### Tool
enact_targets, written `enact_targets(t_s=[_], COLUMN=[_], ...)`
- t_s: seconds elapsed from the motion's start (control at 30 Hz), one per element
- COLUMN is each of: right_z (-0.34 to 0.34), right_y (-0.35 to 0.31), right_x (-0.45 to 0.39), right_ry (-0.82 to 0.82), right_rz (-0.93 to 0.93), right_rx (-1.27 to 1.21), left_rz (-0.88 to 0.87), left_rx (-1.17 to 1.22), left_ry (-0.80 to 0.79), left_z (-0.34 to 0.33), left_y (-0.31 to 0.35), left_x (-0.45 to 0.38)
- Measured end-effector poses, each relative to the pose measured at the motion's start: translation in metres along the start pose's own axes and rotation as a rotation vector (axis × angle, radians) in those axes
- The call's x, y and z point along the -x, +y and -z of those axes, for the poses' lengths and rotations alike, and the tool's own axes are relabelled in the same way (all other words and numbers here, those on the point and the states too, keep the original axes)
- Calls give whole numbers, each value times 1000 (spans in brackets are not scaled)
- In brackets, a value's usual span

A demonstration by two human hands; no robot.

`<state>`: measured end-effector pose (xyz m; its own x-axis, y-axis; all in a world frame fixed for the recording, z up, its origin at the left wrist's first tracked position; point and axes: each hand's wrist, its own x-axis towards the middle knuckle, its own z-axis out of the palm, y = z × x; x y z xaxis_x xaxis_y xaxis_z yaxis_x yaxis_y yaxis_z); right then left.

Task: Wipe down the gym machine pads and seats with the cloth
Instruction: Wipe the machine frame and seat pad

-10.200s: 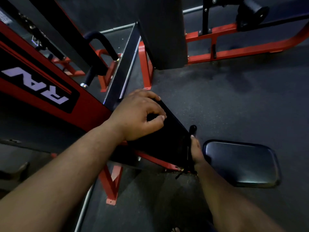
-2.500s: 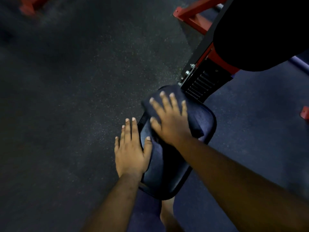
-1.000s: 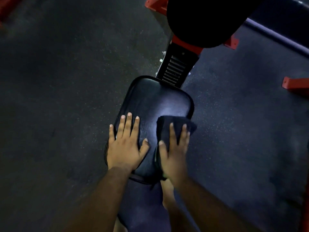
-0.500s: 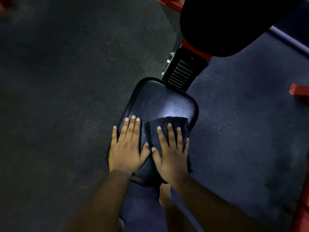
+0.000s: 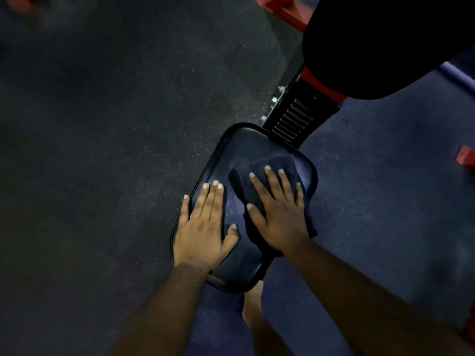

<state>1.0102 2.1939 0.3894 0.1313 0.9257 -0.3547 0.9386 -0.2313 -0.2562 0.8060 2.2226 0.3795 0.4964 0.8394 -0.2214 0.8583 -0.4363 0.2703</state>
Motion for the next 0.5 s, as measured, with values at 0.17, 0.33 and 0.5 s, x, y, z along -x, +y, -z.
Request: enact_targets(t_s=[0.17,0.33,0.5], right_z=[18,17,-22], right_y=[1,-39,-99], right_x=[-86,-119,-29], right_ry=[106,84,67], right_rz=[-115,-67,343], right_rx=[28,67,143], left_rz=[-15,-29,125], left_rx=[-10,122,599], left_ry=[48,202,497], left_z=[-5,-1,14], left_y=[-1,-4,-16], left_x=[0,3,18])
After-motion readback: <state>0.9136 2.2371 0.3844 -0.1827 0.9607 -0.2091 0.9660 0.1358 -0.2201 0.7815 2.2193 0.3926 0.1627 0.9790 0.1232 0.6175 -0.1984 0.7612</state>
